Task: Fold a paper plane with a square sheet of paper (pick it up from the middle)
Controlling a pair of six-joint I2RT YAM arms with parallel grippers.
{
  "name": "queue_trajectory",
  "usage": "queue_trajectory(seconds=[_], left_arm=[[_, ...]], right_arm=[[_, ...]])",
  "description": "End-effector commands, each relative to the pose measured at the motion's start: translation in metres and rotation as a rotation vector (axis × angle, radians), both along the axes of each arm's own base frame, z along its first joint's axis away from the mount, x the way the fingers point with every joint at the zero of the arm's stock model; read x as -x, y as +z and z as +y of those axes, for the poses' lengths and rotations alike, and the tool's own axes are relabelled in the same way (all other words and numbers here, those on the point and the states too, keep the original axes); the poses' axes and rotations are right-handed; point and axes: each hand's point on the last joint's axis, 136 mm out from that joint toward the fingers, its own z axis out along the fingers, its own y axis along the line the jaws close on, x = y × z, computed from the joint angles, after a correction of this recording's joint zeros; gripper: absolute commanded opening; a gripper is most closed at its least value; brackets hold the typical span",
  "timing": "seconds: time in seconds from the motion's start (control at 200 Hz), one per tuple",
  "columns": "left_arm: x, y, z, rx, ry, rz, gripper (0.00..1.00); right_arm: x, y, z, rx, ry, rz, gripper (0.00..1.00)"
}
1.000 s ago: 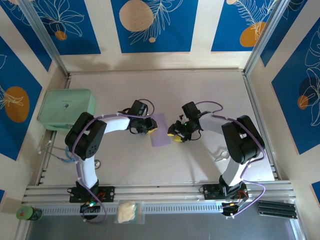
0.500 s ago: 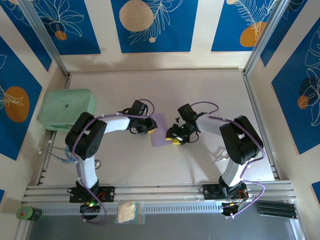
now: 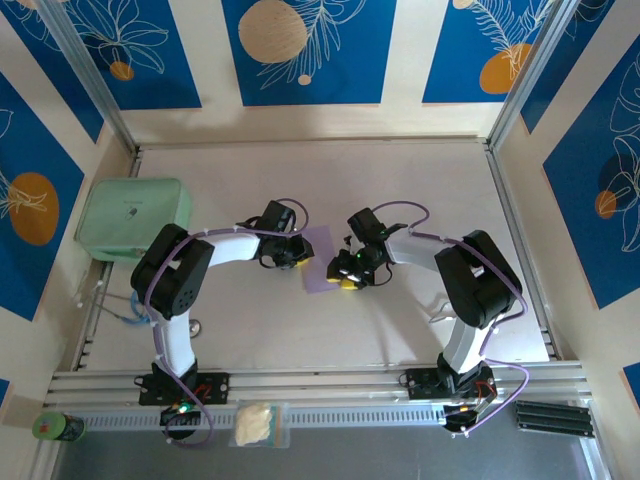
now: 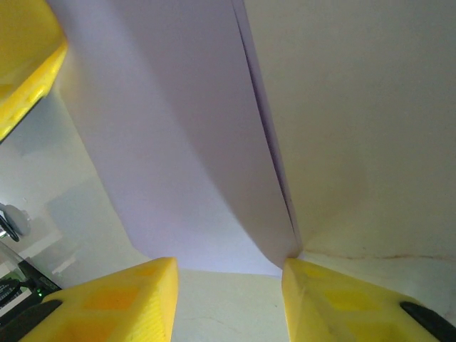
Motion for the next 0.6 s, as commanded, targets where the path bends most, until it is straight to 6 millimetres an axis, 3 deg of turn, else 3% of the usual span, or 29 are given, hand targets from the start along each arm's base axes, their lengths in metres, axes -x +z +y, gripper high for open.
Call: queue_trajectory(seconds=[0.0,0.205,0.595], left_arm=[[0.018,-0.036,0.02,-0.098,0.023,0.092,0.22],[0.019,-0.038,0.025,-0.109,0.031,0.102,0.21],[0.023,-0.047,0.03,-0.118,0.05,0.132,0.2]], right_arm=[[-0.003,0.003,-0.003,0.024,-0.003,-0.013,0.42],[-0.003,0.003,-0.022,0.101,-0.041,-0.052,0.43],[0.004,-0.005,-0.011,0.118,0.018,-0.04,0.42]])
